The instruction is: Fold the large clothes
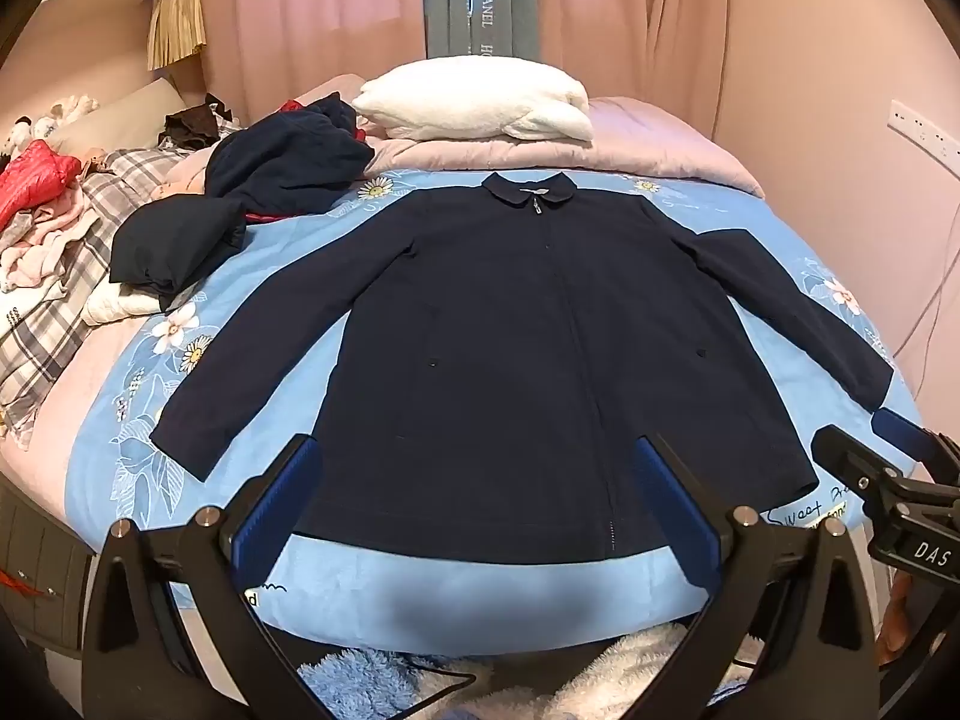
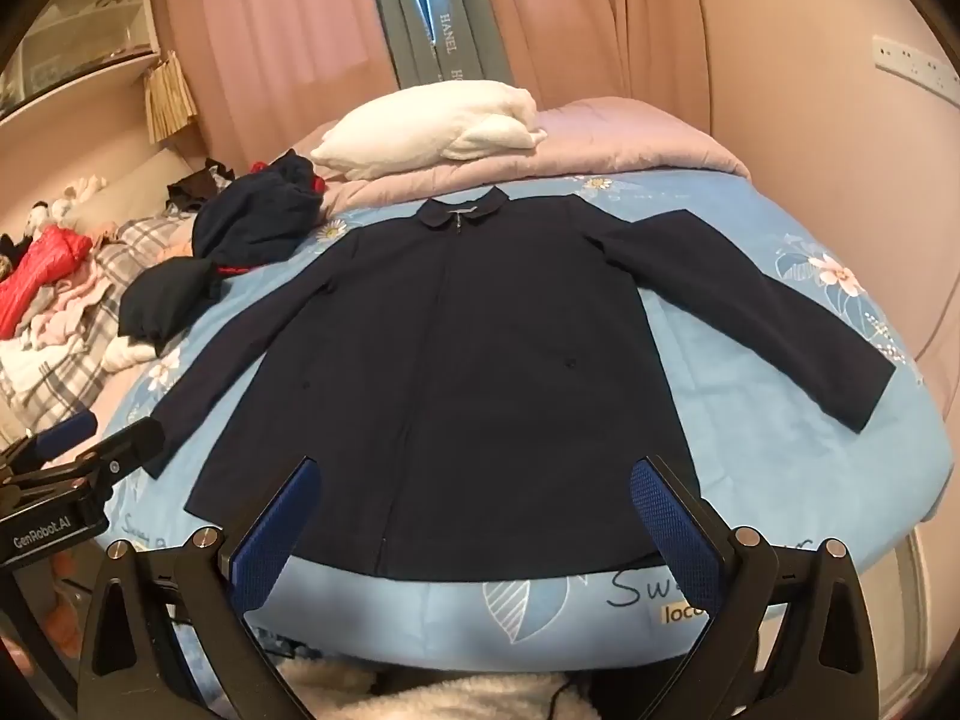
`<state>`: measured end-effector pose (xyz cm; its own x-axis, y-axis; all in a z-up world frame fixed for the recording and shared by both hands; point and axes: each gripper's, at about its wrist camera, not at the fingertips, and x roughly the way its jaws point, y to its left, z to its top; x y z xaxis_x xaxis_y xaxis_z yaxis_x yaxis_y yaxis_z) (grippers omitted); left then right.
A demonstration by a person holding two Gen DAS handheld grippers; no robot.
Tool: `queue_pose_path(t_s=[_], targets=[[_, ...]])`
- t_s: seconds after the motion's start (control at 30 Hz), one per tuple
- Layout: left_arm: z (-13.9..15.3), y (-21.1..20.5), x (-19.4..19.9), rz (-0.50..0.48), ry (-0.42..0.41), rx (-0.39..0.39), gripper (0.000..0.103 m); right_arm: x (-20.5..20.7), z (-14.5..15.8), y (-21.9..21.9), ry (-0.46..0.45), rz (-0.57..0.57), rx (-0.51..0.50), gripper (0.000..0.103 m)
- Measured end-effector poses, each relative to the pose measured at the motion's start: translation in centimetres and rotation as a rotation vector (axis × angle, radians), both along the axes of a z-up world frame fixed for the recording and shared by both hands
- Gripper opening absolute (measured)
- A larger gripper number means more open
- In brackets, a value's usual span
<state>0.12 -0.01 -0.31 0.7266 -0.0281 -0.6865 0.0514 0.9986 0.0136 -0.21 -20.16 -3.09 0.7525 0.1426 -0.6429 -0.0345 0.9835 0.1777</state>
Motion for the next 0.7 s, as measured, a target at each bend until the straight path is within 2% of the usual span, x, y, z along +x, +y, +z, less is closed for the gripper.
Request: queue_pose_path(t_s=[0.7], targets=[[0.08,0.09,0.05,-0.009,0.002,-0.008,0.103,-0.04,-0.64,0.09,-0.001,0.003,0.005,0.102]])
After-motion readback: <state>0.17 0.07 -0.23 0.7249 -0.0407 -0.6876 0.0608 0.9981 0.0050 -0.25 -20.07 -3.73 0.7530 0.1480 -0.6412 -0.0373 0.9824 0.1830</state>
